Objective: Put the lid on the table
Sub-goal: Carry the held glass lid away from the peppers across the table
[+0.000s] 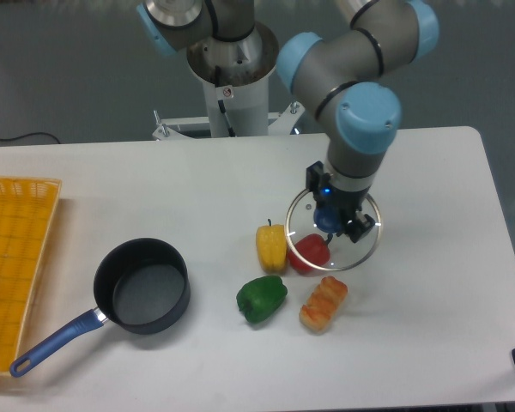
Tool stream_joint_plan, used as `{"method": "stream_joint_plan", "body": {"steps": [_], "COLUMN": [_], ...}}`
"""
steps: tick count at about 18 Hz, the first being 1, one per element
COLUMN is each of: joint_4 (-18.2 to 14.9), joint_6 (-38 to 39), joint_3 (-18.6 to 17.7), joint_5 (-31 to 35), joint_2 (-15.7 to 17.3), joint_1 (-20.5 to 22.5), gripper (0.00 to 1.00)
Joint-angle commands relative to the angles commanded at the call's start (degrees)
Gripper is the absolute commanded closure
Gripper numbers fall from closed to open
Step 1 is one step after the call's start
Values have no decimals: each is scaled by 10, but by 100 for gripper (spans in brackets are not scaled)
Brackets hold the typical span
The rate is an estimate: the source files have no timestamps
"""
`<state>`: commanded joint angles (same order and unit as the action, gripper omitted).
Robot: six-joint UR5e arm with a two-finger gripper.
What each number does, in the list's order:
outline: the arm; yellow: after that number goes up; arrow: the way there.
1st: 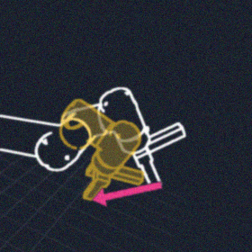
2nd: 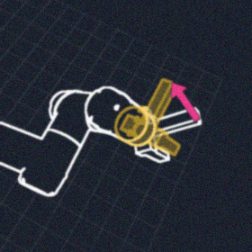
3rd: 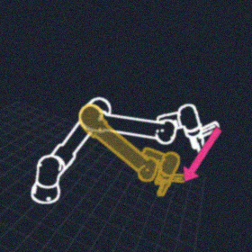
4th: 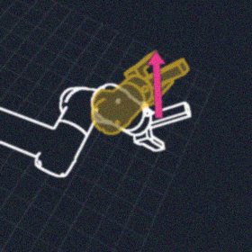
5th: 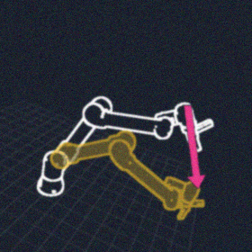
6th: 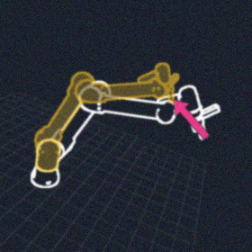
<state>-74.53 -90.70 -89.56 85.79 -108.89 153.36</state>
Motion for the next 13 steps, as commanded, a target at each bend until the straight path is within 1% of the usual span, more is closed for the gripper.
{"method": "stream_joint_plan", "body": {"steps": [3,11,13], "joint_4": [18,41,42], "joint_6": [-8,-54,-64], "joint_3": [0,1,1], "joint_5": [-26,-36,-40], "joint_2": [-10,-38,-42], "joint_1": [15,47,58], "gripper": [41,41,41]}}
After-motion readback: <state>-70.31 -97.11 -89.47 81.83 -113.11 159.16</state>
